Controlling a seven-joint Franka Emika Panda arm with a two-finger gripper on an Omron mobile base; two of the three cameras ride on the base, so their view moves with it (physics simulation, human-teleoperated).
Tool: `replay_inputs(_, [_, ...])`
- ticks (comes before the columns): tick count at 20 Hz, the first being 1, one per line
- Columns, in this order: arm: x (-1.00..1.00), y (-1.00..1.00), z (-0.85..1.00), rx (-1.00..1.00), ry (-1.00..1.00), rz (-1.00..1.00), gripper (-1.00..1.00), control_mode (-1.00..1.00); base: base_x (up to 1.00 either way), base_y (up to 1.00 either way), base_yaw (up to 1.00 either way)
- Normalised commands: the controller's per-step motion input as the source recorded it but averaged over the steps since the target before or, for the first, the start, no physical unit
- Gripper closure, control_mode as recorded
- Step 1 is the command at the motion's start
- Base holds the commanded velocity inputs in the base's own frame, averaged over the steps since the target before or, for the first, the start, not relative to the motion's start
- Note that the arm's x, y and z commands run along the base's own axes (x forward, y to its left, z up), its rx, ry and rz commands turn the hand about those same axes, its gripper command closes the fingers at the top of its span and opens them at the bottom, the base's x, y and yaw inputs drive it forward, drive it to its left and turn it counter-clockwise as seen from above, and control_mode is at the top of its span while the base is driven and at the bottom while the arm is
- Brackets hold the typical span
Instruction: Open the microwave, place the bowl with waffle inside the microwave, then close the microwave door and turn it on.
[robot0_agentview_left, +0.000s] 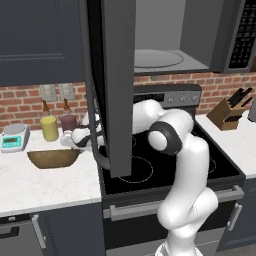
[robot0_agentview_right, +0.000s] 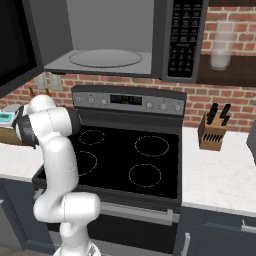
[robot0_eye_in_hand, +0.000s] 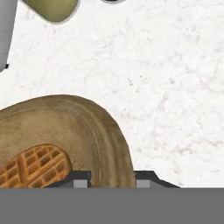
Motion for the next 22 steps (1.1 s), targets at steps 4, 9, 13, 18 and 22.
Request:
replay_inputs(4, [-0.01,-0.61,0.34,0.24,-0.02,-0.01,1.00,-1.00,0.00,0.00,0.00])
replay_inputs(9, [-0.03,-0.48,0.36,0.22,-0.02,-0.03,1.00,-1.00,0.00,0.00,0.00])
replay_inputs(13, [-0.13,-0.43,0.40,0.22,-0.05,-0.04,1.00,-1.00,0.00,0.00,0.00])
replay_inputs(18, [-0.30,-0.53,0.57,0.19,-0.06,-0.05,1.00,-1.00,0.00,0.00,0.00])
replay_inputs(22, [-0.40,-0.76,0.62,0.01,-0.02,-0.12,1.00,-1.00,0.00,0.00,0.00])
